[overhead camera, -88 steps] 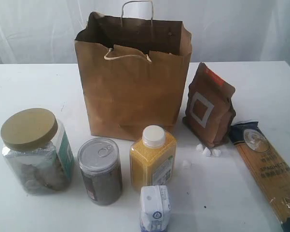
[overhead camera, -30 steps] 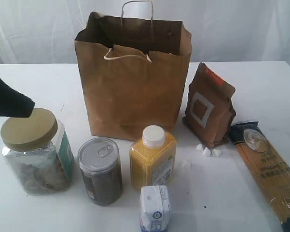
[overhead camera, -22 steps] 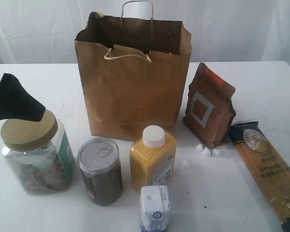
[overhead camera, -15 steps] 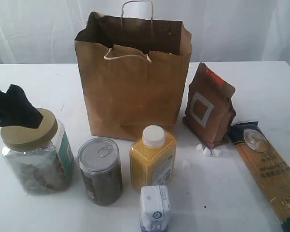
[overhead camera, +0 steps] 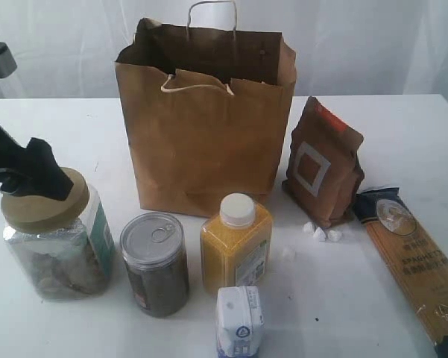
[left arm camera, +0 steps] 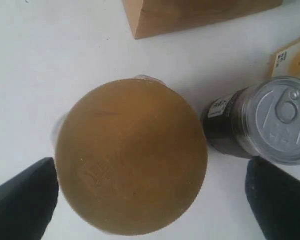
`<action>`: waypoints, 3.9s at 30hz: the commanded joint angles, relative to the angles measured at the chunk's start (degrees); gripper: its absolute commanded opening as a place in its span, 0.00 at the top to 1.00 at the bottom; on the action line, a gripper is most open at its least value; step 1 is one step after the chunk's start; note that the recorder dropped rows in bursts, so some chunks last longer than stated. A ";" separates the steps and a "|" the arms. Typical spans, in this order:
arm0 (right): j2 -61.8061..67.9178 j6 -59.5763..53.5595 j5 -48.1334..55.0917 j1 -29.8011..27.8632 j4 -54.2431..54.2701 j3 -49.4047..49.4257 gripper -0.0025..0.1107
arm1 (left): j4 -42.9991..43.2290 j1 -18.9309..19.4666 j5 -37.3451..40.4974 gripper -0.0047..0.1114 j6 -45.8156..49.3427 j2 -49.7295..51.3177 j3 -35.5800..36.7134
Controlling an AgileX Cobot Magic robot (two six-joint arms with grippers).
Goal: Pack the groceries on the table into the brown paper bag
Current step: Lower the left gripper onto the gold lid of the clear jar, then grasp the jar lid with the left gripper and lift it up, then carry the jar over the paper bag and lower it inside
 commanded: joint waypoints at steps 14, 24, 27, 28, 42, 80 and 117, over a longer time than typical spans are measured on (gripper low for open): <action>-0.34 0.14 -0.06 0.22 0.11 0.42 0.98 | 0.95 -0.72 -0.99 0.09 -0.47 3.05 0.44; -0.34 0.14 -0.06 0.22 0.11 0.42 0.98 | 0.60 -1.93 -0.18 0.09 -1.06 3.87 0.94; -0.34 0.14 -0.06 0.22 0.11 0.42 0.98 | 0.60 -2.17 -1.88 0.09 -1.06 4.16 2.61; -0.34 0.14 -0.06 0.22 0.11 0.42 0.98 | 0.60 -2.17 -2.45 0.09 -1.06 4.19 3.22; -0.34 0.14 -0.06 0.22 0.11 0.42 0.98 | 0.97 -2.17 -7.43 0.12 -0.95 4.19 7.57; -0.34 0.14 -0.06 0.22 0.11 0.42 0.98 | 0.54 -2.19 1.99 0.96 -0.27 -8.26 -25.32; -0.34 0.14 -0.06 0.22 0.11 0.42 0.98 | -20.71 -8.84 -8.45 0.96 19.49 21.30 -51.39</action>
